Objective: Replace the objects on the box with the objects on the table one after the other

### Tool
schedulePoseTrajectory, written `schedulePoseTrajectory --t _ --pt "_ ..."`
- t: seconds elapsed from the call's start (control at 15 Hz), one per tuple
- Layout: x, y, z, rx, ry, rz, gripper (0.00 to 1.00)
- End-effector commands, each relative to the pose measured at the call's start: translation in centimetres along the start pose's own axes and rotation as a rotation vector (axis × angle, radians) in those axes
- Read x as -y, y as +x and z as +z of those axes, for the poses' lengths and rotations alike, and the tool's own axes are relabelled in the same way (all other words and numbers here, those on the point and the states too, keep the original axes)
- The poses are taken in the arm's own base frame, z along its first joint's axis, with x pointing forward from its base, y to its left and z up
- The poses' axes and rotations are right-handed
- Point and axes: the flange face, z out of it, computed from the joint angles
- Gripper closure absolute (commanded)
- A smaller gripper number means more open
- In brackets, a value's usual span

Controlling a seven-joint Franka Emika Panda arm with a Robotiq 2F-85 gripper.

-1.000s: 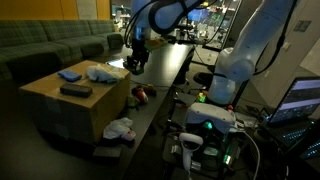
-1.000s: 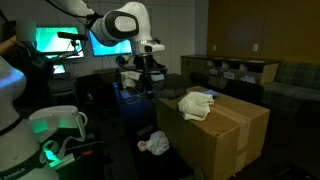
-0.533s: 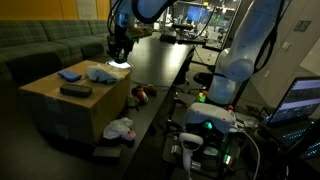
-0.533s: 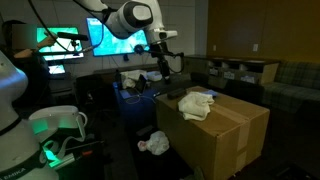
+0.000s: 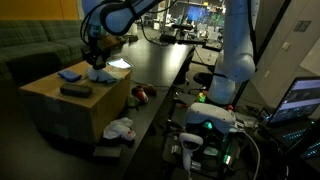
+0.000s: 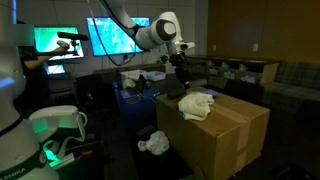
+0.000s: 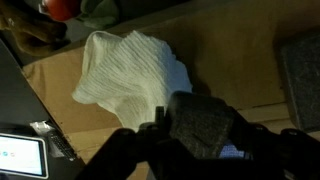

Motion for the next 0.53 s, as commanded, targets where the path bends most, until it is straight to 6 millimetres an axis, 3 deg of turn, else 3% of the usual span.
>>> schedulePoseTrajectory --t 0.0,0.27,0.47 --pt "1.9 3.9 2.8 -0.001 -0.031 -0.01 0.65" --pt "1.8 6.0 5.7 -0.013 -0.06 0.012 0.65" --pt "1.1 7.7 6.1 -0.07 -0.082 0.059 0.65"
